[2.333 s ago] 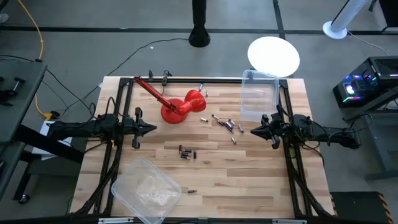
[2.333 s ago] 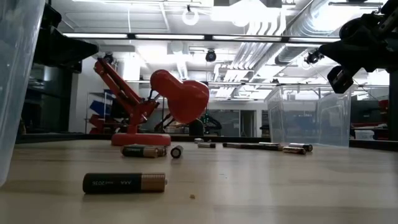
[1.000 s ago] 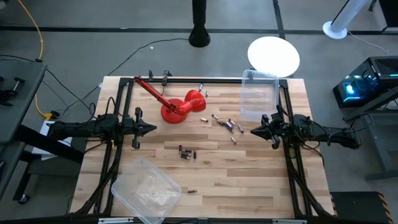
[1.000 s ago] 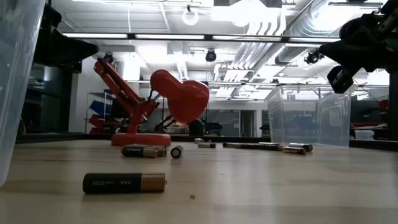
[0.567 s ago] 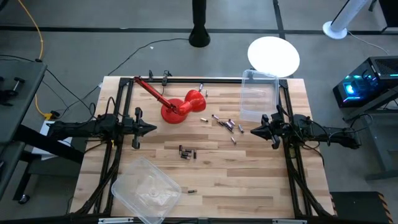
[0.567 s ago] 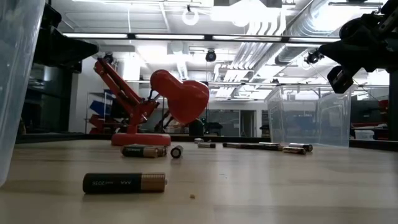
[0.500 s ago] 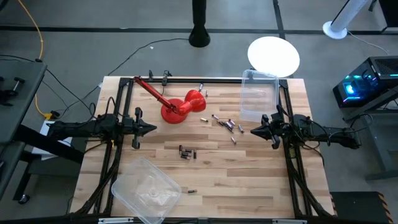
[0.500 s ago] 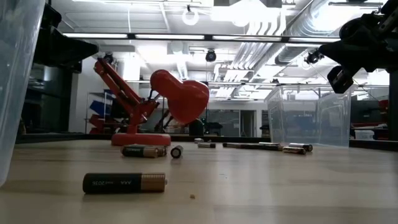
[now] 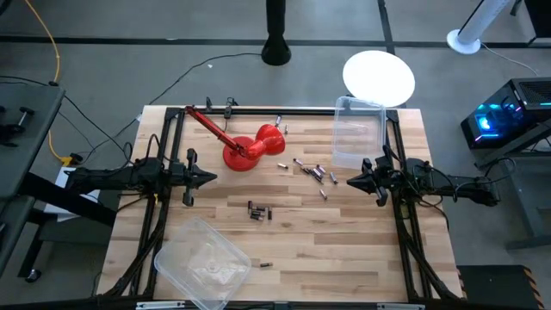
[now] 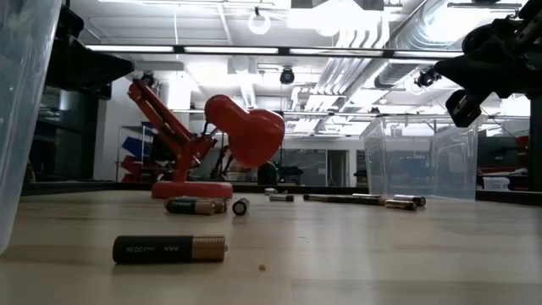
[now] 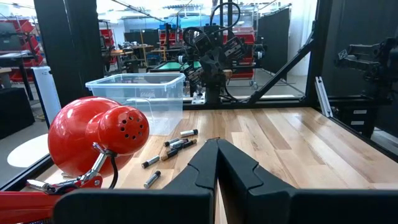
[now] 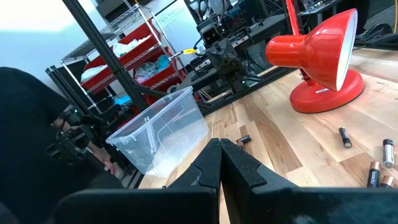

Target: Sort batteries

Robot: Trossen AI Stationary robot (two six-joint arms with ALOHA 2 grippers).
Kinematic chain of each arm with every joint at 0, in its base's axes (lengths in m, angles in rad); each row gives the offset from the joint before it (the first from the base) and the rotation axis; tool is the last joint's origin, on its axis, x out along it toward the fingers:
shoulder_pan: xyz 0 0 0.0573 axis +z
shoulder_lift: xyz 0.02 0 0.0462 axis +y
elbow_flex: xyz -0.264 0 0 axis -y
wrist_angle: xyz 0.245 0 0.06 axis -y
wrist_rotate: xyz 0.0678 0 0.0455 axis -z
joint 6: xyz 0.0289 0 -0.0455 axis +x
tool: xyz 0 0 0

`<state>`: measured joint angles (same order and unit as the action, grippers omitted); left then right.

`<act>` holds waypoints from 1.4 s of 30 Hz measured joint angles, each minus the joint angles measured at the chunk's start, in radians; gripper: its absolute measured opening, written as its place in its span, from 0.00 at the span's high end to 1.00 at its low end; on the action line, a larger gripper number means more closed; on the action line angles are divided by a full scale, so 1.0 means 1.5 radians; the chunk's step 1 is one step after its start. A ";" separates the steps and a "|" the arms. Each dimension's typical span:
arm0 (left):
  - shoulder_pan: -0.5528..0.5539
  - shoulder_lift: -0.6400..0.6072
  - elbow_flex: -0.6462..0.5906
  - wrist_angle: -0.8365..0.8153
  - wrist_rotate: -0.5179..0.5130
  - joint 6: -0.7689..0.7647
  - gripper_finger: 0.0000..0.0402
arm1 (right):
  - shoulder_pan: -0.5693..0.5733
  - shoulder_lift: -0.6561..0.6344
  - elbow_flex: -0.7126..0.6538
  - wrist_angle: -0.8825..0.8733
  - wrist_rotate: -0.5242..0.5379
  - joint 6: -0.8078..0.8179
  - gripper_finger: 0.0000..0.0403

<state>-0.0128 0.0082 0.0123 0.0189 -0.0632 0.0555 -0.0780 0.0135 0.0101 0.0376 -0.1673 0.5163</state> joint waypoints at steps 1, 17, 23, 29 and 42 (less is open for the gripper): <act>0.000 0.000 0.000 0.000 0.000 0.000 1.00 | 0.000 0.000 0.000 0.000 0.000 0.000 1.00; 0.000 0.000 0.000 0.000 0.000 0.000 1.00 | 0.000 0.000 0.000 0.000 0.000 0.000 1.00; 0.000 0.000 0.000 0.000 0.000 0.000 1.00 | 0.000 0.000 0.000 0.000 0.000 0.000 1.00; 0.000 0.000 0.000 0.000 0.000 0.000 1.00 | 0.000 0.000 0.000 0.000 0.000 0.000 1.00; 0.000 0.000 0.000 0.000 0.000 0.000 1.00 | -0.001 0.004 0.000 0.224 0.503 0.320 1.00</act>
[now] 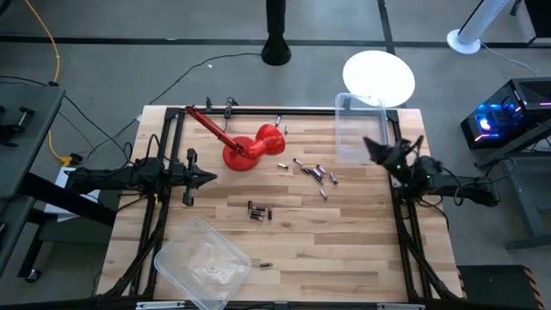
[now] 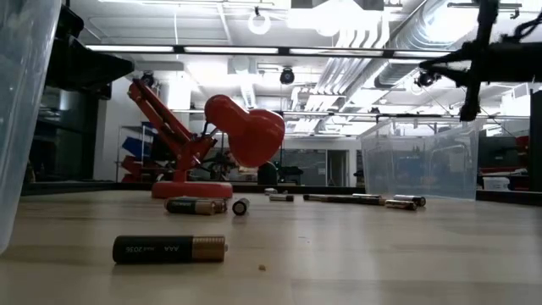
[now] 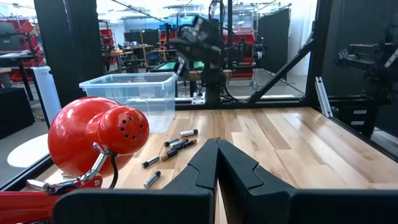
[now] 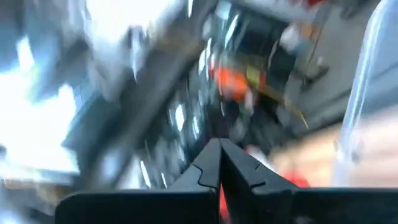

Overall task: Sort batteries
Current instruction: Put the silver battery into the top transparent bin

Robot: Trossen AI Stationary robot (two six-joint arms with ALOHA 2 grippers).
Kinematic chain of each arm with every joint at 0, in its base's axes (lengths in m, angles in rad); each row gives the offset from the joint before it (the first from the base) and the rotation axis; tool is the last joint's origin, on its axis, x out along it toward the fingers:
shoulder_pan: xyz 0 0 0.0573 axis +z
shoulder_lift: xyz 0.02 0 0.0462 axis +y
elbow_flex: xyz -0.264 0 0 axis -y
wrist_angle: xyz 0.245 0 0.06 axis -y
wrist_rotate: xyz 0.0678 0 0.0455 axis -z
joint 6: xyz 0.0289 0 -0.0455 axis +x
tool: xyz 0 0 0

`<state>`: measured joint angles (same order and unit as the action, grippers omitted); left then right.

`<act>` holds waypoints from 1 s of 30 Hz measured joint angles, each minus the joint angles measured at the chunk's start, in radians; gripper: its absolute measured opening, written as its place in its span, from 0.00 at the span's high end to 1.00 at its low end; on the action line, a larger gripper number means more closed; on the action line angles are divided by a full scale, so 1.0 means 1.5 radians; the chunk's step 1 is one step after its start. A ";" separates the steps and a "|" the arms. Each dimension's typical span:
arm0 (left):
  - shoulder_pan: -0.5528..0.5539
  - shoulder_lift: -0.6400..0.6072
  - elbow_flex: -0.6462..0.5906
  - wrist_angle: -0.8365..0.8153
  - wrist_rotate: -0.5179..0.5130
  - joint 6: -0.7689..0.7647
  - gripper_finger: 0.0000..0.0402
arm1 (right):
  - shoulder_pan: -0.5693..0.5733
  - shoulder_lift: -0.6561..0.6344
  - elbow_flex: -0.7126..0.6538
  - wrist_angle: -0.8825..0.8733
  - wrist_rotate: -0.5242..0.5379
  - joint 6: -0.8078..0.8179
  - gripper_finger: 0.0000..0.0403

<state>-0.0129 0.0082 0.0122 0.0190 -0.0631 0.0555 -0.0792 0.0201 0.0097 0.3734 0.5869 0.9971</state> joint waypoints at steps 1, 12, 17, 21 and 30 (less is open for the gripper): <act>0.000 0.000 0.000 0.000 0.000 0.000 1.00 | 0.000 0.008 0.000 0.060 -0.021 -0.009 1.00; 0.000 0.000 0.000 0.000 0.000 0.000 1.00 | 0.111 0.353 0.380 -0.178 -0.311 -0.144 1.00; 0.000 0.000 0.000 0.000 0.000 0.000 1.00 | 0.171 0.592 0.598 -0.689 -0.315 -0.095 1.00; 0.000 0.000 0.000 0.000 0.000 0.000 1.00 | 0.206 0.750 0.667 -0.858 -0.315 -0.043 1.00; 0.000 0.000 0.000 0.000 0.000 0.000 1.00 | 0.174 0.986 0.684 -0.812 -0.417 -0.031 0.94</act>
<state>-0.0128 0.0082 0.0124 0.0189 -0.0635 0.0555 0.1824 1.4995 1.0360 -0.8449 -0.0388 0.9511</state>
